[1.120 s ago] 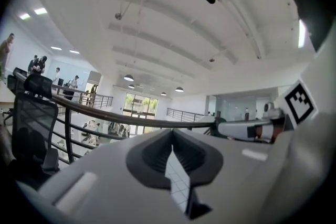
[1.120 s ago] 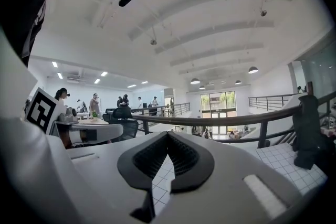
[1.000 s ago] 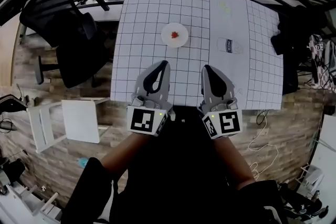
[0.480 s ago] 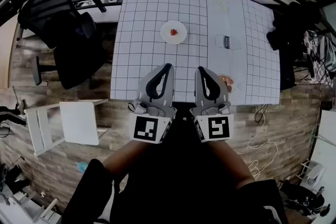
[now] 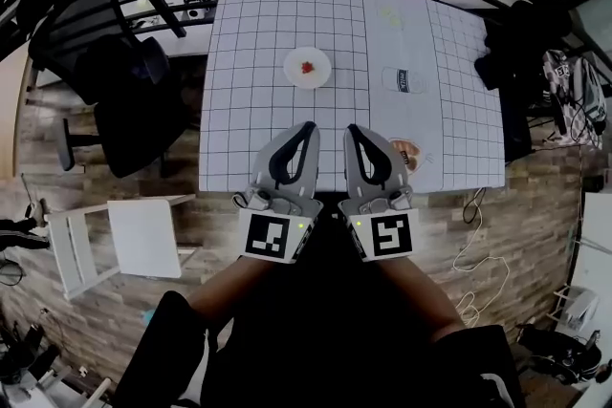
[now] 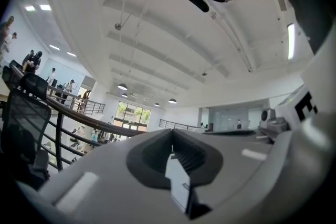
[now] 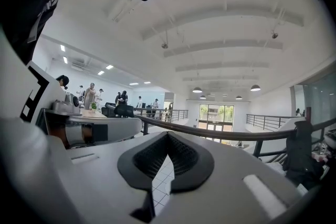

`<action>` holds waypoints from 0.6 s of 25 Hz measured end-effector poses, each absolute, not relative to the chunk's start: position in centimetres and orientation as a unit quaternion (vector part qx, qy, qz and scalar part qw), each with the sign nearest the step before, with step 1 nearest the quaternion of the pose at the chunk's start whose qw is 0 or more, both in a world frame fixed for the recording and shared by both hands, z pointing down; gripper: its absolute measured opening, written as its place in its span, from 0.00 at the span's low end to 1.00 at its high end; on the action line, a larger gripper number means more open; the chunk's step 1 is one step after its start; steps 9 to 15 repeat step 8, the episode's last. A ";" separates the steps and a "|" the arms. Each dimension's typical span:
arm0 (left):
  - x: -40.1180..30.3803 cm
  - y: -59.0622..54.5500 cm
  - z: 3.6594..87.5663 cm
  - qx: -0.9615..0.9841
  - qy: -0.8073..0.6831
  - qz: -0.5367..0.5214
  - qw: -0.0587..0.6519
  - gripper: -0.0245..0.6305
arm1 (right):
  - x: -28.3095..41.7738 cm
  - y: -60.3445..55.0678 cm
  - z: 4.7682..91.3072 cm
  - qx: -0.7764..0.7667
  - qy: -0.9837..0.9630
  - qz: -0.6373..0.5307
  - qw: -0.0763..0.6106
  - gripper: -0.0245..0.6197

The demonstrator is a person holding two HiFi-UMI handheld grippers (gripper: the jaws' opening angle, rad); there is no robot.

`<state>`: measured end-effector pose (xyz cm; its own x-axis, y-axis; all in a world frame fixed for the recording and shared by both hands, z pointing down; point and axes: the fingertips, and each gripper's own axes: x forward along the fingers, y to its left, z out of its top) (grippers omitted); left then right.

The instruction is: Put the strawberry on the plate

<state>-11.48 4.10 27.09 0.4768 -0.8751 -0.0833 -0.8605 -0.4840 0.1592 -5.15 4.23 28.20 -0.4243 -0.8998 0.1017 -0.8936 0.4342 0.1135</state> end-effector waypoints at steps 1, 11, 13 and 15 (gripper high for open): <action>-11.3 4.1 27.0 0.860 -0.503 -0.078 0.044 0.05 | -5.1 4.3 28.0 0.532 -0.843 -0.025 0.073 0.03; -10.7 4.1 26.4 0.868 -0.490 -0.079 0.026 0.05 | -4.8 4.4 27.2 0.544 -0.836 -0.038 0.062 0.03; -10.7 4.1 26.4 0.868 -0.490 -0.079 0.026 0.05 | -4.8 4.4 27.2 0.544 -0.836 -0.038 0.062 0.03; -10.7 4.1 26.4 0.868 -0.490 -0.079 0.026 0.05 | -4.8 4.4 27.2 0.544 -0.836 -0.038 0.062 0.03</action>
